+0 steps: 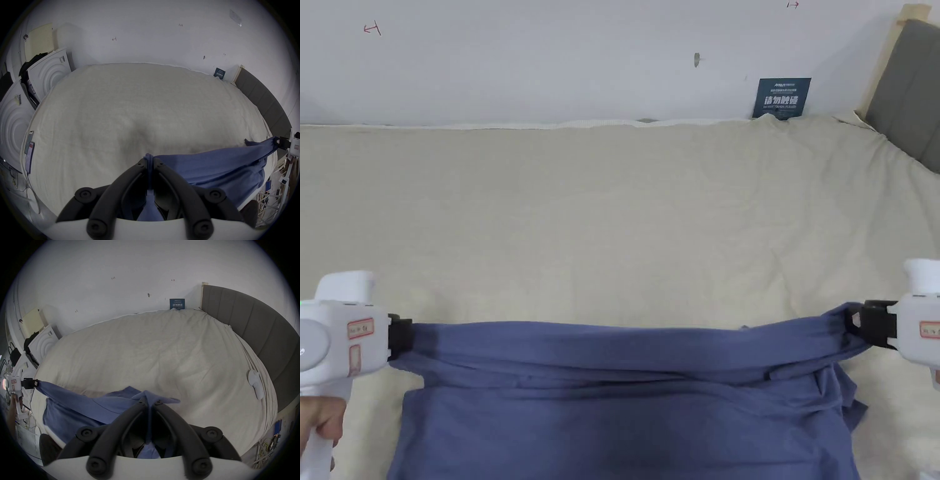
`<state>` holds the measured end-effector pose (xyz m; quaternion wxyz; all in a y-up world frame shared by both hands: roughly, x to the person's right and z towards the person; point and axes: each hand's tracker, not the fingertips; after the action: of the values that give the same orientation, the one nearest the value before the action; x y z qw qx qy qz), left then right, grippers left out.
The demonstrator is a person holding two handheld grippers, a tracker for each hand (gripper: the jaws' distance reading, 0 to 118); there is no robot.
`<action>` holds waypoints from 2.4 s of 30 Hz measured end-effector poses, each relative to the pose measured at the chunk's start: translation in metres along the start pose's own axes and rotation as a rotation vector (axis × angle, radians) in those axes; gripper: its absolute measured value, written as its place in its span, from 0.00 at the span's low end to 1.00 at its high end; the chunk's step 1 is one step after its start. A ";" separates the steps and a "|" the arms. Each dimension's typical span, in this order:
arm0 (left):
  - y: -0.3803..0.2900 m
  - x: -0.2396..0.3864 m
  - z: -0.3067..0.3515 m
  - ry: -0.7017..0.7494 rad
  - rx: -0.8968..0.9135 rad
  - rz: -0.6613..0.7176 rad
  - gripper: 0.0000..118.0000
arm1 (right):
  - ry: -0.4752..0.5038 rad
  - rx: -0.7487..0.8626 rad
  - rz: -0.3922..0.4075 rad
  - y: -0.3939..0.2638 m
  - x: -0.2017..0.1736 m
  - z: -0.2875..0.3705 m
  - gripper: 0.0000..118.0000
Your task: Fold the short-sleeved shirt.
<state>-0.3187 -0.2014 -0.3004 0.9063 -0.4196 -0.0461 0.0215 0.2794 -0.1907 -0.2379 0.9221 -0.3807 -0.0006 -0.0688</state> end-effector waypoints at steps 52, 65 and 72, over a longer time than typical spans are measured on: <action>-0.117 -0.069 0.062 0.017 -0.017 0.171 0.00 | -0.016 -0.088 -0.189 -0.117 0.001 0.061 0.00; -0.091 -0.093 -0.001 -0.323 -0.183 0.283 0.99 | 0.067 -0.094 -0.120 -0.101 -0.064 0.060 0.00; -0.080 -0.105 -0.042 -0.642 -0.319 0.443 0.98 | 0.093 -0.120 -0.142 -0.101 -0.046 0.043 0.00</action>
<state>-0.4192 -0.2933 -0.2738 0.7430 -0.5263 -0.2377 0.3383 0.2227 -0.2257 -0.1392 0.8895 -0.4306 0.0192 -0.1517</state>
